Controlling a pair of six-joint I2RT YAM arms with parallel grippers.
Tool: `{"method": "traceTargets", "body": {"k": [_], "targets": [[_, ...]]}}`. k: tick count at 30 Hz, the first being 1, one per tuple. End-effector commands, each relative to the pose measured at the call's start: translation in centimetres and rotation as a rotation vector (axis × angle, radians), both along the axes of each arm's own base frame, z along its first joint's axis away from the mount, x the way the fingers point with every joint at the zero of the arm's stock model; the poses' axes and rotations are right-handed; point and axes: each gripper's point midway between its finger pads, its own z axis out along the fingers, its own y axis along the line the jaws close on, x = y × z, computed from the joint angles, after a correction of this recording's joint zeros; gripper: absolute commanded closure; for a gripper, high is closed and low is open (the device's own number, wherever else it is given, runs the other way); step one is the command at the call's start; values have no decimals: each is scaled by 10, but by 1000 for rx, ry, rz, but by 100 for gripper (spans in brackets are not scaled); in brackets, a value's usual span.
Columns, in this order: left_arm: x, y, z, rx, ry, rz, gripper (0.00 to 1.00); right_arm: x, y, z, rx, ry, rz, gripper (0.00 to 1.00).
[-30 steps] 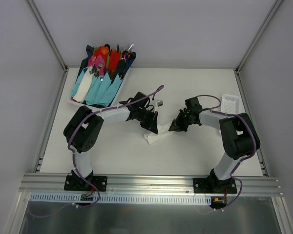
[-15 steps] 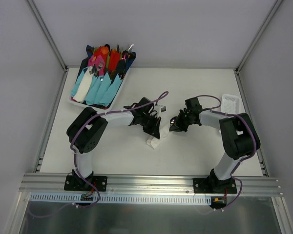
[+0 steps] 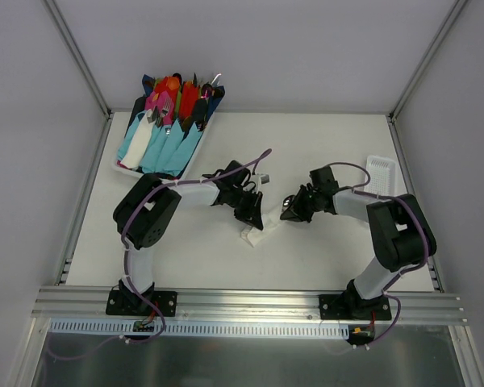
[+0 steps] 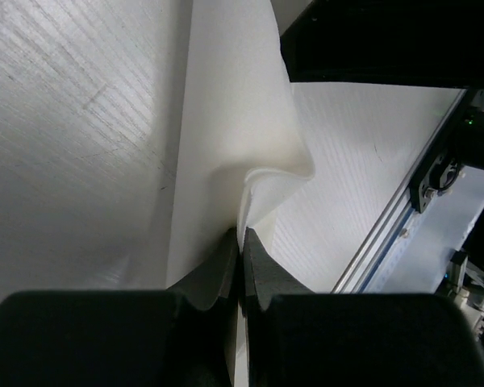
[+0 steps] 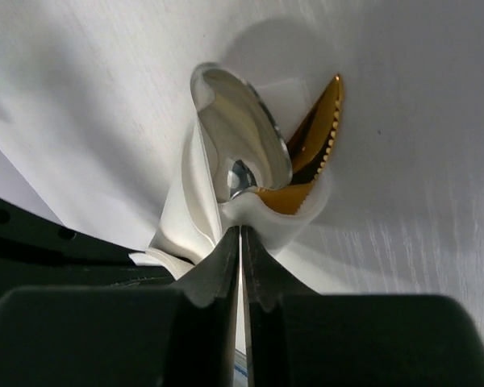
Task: Place the utensils on the paper napkin and roll it up
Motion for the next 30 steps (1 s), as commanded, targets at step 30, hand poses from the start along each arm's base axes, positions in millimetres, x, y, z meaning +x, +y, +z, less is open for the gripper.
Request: {"method": "traceTargets", "body": {"k": [30], "targets": [[19, 17, -28, 60, 113, 77, 100, -41, 79, 19, 258, -154, -29, 100]]}}
